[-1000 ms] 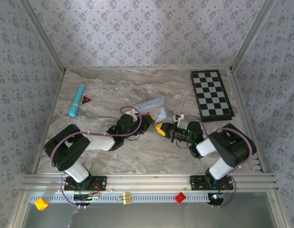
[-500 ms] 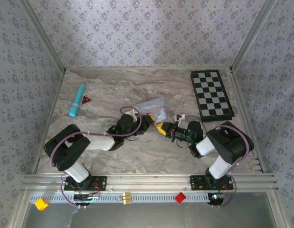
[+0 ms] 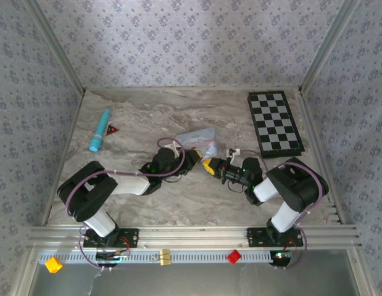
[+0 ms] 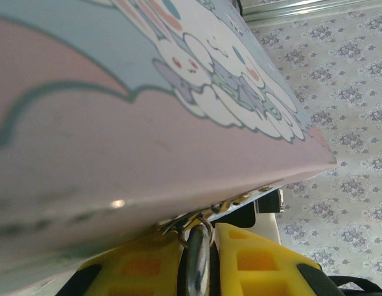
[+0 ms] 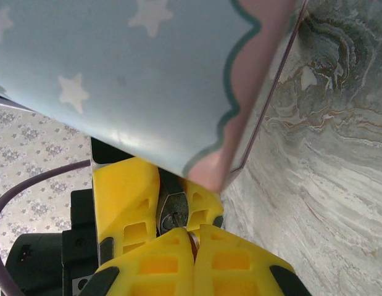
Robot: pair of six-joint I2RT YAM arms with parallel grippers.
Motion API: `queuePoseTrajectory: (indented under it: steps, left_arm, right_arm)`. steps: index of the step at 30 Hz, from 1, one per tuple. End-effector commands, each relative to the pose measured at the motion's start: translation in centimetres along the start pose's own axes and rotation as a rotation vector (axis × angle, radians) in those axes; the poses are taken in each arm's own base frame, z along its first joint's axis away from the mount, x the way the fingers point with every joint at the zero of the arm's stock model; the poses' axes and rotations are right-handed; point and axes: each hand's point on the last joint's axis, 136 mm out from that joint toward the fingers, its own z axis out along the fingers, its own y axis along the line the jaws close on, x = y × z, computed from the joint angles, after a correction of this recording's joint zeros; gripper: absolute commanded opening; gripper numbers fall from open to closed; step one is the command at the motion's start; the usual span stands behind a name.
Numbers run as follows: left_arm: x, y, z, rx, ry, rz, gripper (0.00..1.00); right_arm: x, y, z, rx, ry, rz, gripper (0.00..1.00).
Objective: Unlock the padlock with the key
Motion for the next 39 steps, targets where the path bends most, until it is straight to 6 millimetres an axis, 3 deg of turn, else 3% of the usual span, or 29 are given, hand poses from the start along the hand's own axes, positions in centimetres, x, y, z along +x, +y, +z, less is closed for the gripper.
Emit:
queuePoseTrajectory:
  steps: [1, 18, 23, 27, 32, 39]
  left_arm:
    - [5.8, -7.7, -0.6, 0.259, 0.245, 0.081, 0.0]
    - [7.2, -7.3, 0.1, 0.226, 0.311, 0.086, 0.0]
    - [6.0, -5.0, 0.0, 0.095, 0.258, 0.092, 0.0]
    - [3.9, -2.7, -0.5, 0.007, 0.179, 0.055, 0.0]
    - [2.9, -1.8, -0.5, -0.019, 0.158, 0.032, 0.0]
    - [2.0, 0.4, -0.9, -0.092, 0.139, 0.012, 0.0]
  right_arm:
    - [-1.7, 0.6, 1.2, -0.007, -0.083, -0.042, 0.0]
    - [-2.3, 2.8, 1.7, -0.06, -0.07, -0.102, 0.0]
    - [-1.9, 1.1, 1.1, -0.018, -0.053, -0.081, 0.3]
    - [-1.3, -1.0, 0.4, 0.034, -0.037, -0.079, 0.44]
    - [-0.2, -2.6, -0.5, 0.097, -0.019, -0.115, 0.5]
    - [0.9, -3.7, -1.8, 0.238, 0.002, -0.276, 0.5]
